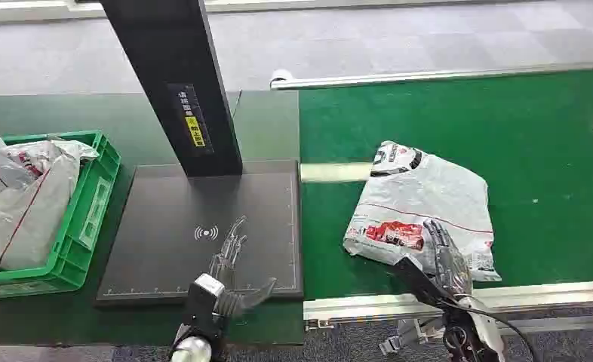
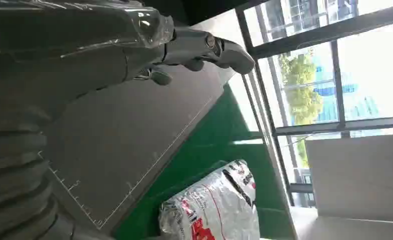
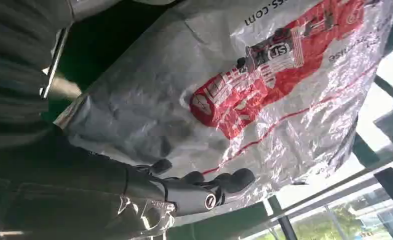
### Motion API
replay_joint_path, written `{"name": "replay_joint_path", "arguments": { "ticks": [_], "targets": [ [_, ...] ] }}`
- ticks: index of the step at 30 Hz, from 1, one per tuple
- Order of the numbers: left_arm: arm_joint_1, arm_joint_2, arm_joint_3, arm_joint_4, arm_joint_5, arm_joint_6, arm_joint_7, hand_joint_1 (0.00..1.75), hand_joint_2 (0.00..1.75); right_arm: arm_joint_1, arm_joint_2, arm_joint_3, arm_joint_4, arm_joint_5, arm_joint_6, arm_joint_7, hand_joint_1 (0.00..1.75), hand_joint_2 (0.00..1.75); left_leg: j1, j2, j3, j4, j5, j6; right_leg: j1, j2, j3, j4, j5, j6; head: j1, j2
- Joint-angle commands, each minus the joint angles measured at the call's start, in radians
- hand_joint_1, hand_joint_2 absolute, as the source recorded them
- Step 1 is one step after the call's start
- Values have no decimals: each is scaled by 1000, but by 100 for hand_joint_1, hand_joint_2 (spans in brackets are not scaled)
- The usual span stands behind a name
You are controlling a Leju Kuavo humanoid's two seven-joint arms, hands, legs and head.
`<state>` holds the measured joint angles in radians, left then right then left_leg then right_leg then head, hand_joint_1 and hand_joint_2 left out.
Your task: Moved the parcel from conveyor to table for the left to box.
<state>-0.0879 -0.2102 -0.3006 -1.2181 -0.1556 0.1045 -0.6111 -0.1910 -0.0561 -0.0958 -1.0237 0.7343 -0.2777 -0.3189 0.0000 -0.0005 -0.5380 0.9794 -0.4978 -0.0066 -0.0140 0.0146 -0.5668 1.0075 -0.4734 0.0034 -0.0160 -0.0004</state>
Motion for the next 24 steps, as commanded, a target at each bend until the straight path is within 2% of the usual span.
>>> {"name": "replay_joint_path", "arguments": {
  "ticks": [1, 11, 18, 19, 20, 24],
  "targets": [
    [-28, 20, -19, 28, 10, -2, 10, 0, 175, -250, -1, 2, 481, 49, -36, 30, 0, 175, 1, 3, 2, -2, 0, -1, 1, 2, 2, -3, 2, -1, 0, 0],
    [-24, 23, -20, 23, 11, -1, 10, 0, 175, -268, 3, 2, 513, 50, -46, 28, 0, 175, 0, 1, 1, -1, 0, 0, 1, 0, 1, -1, 0, -1, 0, 0],
    [-19, 31, -25, 18, 31, 17, 10, 0, 175, -375, 19, 38, 709, 124, -7, 142, 0, 175, 0, 3, 1, -1, 0, -1, 1, 2, 0, -1, 1, -1, 0, 0],
    [-18, 31, -25, 17, 32, 20, 9, 0, 175, -374, 22, 38, 712, 123, -8, 142, 155, 175, 1, 3, 1, -1, 1, -1, 1, 1, 0, -2, 2, -1, 0, 0],
    [-15, 32, -24, 13, 34, 25, 8, 0, 175, -375, 24, 33, 716, 118, -4, 129, 175, 175, 1, 2, 1, -1, 1, -1, 1, 0, 1, -1, 1, -1, 0, 0],
    [-2, 40, -22, -9, 39, 36, 8, 0, 175, -376, 41, 11, 700, 105, -22, 76, 175, 175, 0, 2, 6, 0, 1, 0, 1, 0, 6, -1, 1, 0, 0, 0]
  ]
}}
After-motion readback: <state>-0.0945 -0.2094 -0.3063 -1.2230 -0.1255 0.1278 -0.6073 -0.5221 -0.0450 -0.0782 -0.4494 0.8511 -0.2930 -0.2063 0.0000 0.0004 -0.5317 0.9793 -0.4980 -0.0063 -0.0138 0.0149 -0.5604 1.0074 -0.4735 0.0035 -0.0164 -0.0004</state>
